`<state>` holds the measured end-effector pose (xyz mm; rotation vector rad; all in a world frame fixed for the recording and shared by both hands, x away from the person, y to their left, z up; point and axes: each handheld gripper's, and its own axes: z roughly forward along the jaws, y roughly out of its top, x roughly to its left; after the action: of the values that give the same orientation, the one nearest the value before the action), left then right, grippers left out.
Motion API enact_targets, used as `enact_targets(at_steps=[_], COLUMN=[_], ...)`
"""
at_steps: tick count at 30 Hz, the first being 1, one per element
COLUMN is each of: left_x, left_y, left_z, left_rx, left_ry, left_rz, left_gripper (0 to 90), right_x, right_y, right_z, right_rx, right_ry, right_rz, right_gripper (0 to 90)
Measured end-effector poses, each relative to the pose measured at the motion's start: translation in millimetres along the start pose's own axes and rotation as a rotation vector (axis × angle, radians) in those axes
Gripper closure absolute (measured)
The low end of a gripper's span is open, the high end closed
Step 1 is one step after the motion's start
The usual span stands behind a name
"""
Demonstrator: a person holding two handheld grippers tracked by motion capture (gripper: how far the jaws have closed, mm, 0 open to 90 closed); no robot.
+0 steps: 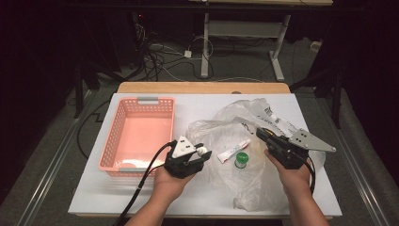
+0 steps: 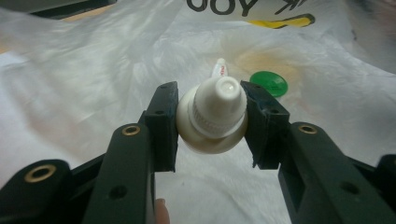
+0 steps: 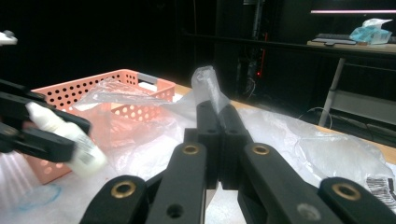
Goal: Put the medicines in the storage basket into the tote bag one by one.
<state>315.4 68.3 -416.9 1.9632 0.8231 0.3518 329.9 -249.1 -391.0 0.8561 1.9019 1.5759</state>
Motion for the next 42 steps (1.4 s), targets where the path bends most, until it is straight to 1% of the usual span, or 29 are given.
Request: enact_targets(at_steps=[2, 5, 6, 10, 13, 14, 16, 17, 19, 20, 22, 23, 24, 27, 29, 31, 33, 34, 35, 36, 37, 40, 42], left_x=[-2.1, -3.0, -2.5, -1.4, 1.3, 2.2, 5.1, 6.3, 6.8, 7.3, 8.3, 8.7, 9.1, 10.2, 9.7, 9.4, 7.9, 6.4, 4.8, 3.3, 2.6, -3.0, -7.4], left_y=[3.0, 7.5, 9.2, 13.2, 15.5, 16.3, 17.4, 17.3, 17.2, 16.7, 15.6, 15.0, 15.0, 16.5, 18.3, 21.3, 24.2, 25.4, 26.4, 27.0, 27.1, 25.1, 20.1], left_z=[14.7, 32.3, 38.9, 69.0, 88.6, 92.8, 103.9, 110.7, 118.8, 124.1, 130.8, 132.0, 133.5, 135.6, 133.4, 129.0, 122.5, 119.4, 115.7, 110.0, 106.1, 87.6, 71.9], left_rx=[0.007, 0.018, 0.024, 0.065, 0.084, 0.088, 0.098, 0.109, 0.123, 0.127, 0.141, 0.132, 0.122, 0.119, 0.104, 0.086, 0.081, 0.085, 0.093, 0.087, 0.080, 0.065, 0.054], left_ry=[-0.001, 0.002, 0.006, 0.020, 0.034, 0.038, 0.045, 0.050, 0.061, 0.065, 0.065, 0.063, 0.057, 0.036, 0.049, 0.041, 0.038, 0.043, 0.050, 0.050, 0.043, 0.026, 0.006], left_rz=[0.001, 0.003, 0.003, 0.016, 0.022, 0.021, -0.005, -0.011, -0.011, -0.019, -0.017, -0.018, -0.028, -0.041, -0.037, -0.050, -0.037, -0.030, -0.020, -0.013, -0.015, 0.000, 0.001], left_gripper=[57.9, 57.9, 57.9, 57.9, 57.8, 57.8, 57.8, 57.8, 57.7, 57.7, 57.6, 57.6, 57.6, 56.5, 50.1, 43.8, 42.5, 39.9, 39.0, 39.0, 39.0, 39.0, 39.1], right_x=[-0.1, 0.7, 0.7, 0.3, 0.1, 0.0, -0.1, 0.1, 1.0, 1.1, 1.4, 1.7, 1.8, 1.4, 1.4, 1.5, 1.3, 1.3, 1.3, 1.6, 1.8, 2.2, 2.5], right_y=[-0.4, -1.3, -1.4, -0.6, -0.5, -0.5, -0.6, -0.6, -0.7, -0.8, -0.7, -0.5, -0.4, -0.2, -0.1, 0.0, 0.0, 0.0, 0.0, 0.1, 0.2, 0.9, 1.3], right_z=[1.4, 4.3, 4.5, 4.4, 4.1, 4.1, 4.0, 4.1, 5.2, 5.7, 6.0, 5.9, 5.6, 4.8, 4.5, 4.2, 4.1, 4.1, 4.0, 3.7, 3.7, 3.0, 2.5], right_rx=[-0.005, 0.002, 0.004, -0.002, -0.001, -0.003, -0.004, -0.002, -0.001, 0.000, 0.003, 0.002, 0.003, 0.000, -0.001, -0.002, -0.003, -0.003, -0.003, -0.001, -0.002, -0.002, -0.003], right_ry=[-0.001, 0.006, 0.008, 0.012, 0.014, 0.012, 0.012, 0.013, 0.015, 0.018, 0.021, 0.023, 0.021, 0.019, 0.019, 0.021, 0.021, 0.020, 0.019, 0.017, 0.017, 0.018, 0.019], right_rz=[0.006, 0.011, 0.006, 0.010, 0.011, 0.012, 0.014, 0.016, 0.017, 0.010, 0.008, 0.008, 0.008, 0.012, 0.010, 0.009, 0.005, 0.004, 0.005, 0.006, 0.003, 0.002, 0.000], right_gripper=[90.0, 90.0, 90.0, 90.0, 90.0, 90.0, 90.0, 90.0, 90.0, 90.0, 90.0, 90.0, 90.0, 90.0, 90.0, 90.0, 90.0, 90.0, 90.0, 90.0, 90.0, 90.0, 90.0])
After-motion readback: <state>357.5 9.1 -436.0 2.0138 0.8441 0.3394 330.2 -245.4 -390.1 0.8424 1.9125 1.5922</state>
